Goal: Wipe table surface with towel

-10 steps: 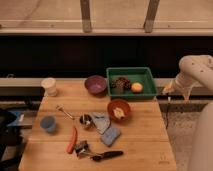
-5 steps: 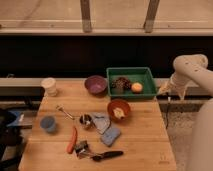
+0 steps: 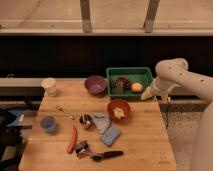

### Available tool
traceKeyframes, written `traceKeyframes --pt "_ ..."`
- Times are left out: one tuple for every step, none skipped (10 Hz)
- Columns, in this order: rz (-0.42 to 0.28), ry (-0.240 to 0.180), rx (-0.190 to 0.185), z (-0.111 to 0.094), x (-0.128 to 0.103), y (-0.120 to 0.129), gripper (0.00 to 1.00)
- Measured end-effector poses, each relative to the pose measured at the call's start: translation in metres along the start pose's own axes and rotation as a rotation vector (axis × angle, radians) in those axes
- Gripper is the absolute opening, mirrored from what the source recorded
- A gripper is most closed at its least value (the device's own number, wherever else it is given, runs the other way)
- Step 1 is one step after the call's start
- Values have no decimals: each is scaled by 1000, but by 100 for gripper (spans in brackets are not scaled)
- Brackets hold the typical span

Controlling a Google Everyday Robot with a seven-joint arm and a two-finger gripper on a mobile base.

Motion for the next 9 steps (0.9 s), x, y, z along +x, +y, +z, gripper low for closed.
traceKeyframes --pt "-47 -4 -10 -1 8 18 76" --pt "-114 -15 -21 -5 17 42 76" --pt "-172 -32 -38 -14 25 65 76" --pt "-223 -50 -48 -25 31 78 76" --pt "-276 -64 -64 -36 39 92 72" --pt "-330 -63 -92 -44 51 112 63" --pt "-373 -62 -113 -49 64 127 53" --pt "-398 -63 -117 -51 73 131 48" --pt "-403 -62 -119 -51 75 133 48"
